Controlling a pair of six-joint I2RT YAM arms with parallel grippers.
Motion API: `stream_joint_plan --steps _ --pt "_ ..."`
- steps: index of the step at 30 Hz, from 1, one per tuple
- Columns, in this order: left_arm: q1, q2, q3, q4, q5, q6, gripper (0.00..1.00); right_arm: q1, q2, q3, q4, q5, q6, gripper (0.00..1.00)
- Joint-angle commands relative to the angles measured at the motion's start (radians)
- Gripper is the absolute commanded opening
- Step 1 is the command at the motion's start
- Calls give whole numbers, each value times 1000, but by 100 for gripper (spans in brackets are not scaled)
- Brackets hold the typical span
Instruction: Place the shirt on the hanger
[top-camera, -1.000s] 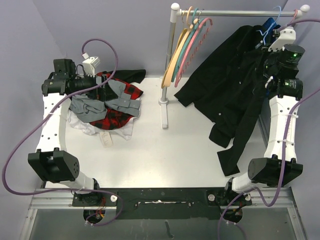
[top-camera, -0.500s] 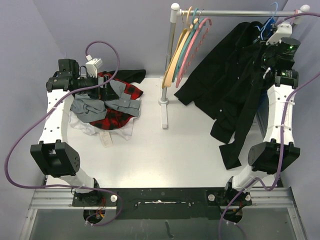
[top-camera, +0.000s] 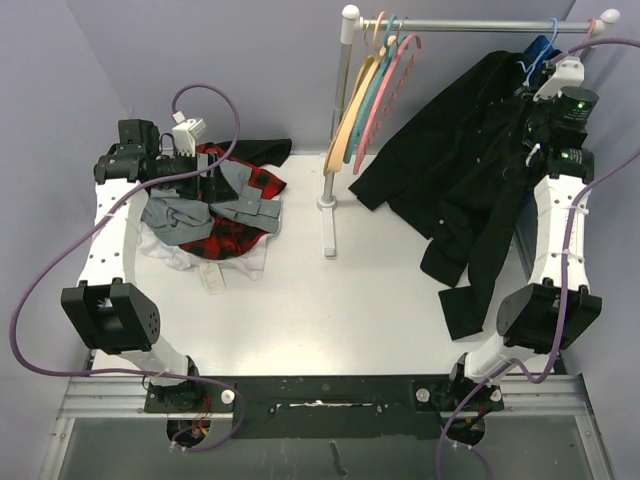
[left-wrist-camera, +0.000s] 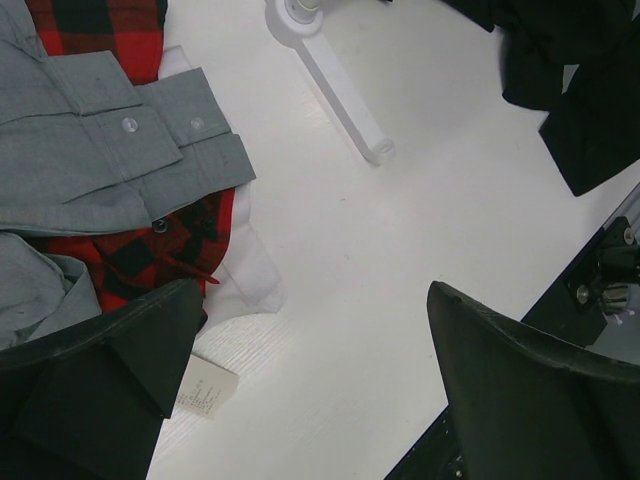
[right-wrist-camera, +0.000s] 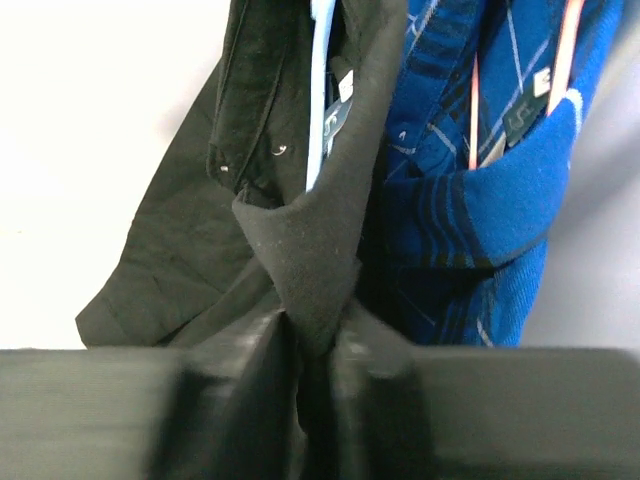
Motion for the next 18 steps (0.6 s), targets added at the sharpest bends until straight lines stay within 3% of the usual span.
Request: stream_joint_plan --steps 1,2,3,12,16,18 --pt "0 -33 -15 33 -24 15 98 -16 -125 -34 59 56 -11 43" --pt "0 -40 -19 34 -30 18 98 -17 -145 -45 63 67 -12 74" --pt "0 -50 -21 32 -33 23 98 -16 -169 -53 70 72 -14 97" --pt "6 -140 25 -61 -117 82 98 44 -419 -27 96 62 38 98" --pt "11 -168 36 -119 -135 18 98 94 -452 -28 -29 63 181 98" --pt "11 -245 -37 -54 -250 -86 98 136 -464 -64 -134 130 278 98"
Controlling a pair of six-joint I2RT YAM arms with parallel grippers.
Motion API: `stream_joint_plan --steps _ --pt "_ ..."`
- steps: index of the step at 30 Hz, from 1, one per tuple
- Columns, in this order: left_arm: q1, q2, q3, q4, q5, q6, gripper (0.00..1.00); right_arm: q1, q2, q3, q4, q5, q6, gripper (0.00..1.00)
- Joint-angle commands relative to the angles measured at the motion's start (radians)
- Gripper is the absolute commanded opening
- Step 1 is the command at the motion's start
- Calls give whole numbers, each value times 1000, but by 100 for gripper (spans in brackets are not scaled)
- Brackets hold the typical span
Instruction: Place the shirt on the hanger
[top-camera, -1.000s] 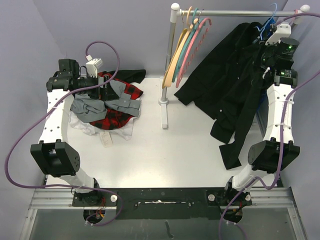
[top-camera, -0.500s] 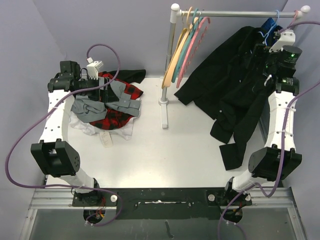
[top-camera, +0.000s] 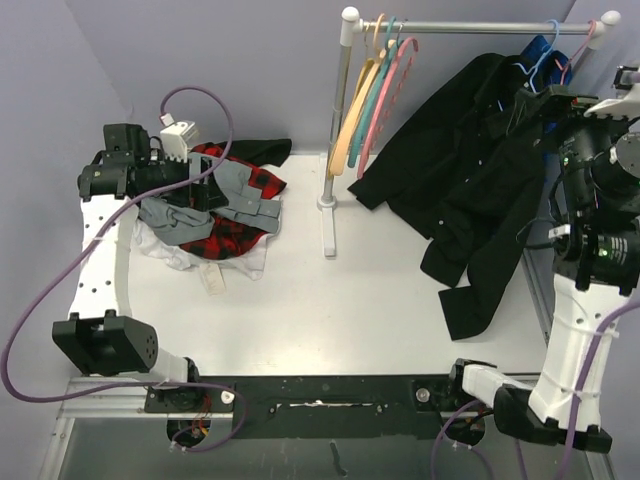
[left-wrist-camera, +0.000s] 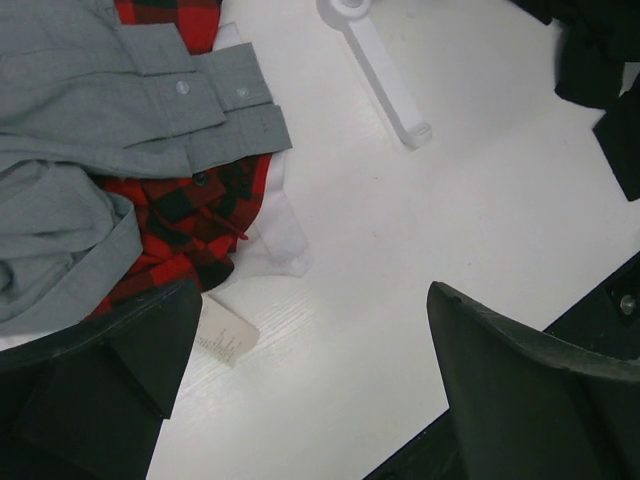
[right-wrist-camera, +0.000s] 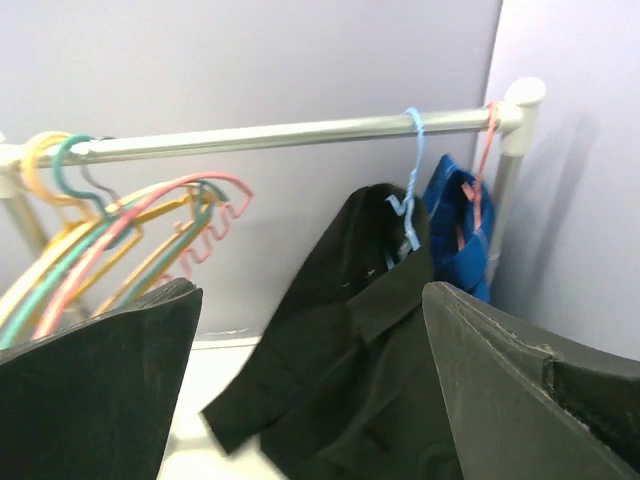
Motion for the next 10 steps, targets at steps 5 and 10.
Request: stream_joint_plan --steps 5,10 --pt "9 -380 -251 214 -376 -234 98 192 -186 -378 -118 225 270 98" --pt "10 -461 -313 191 -484 -265 98 199 -242 -555 -193 206 373 98"
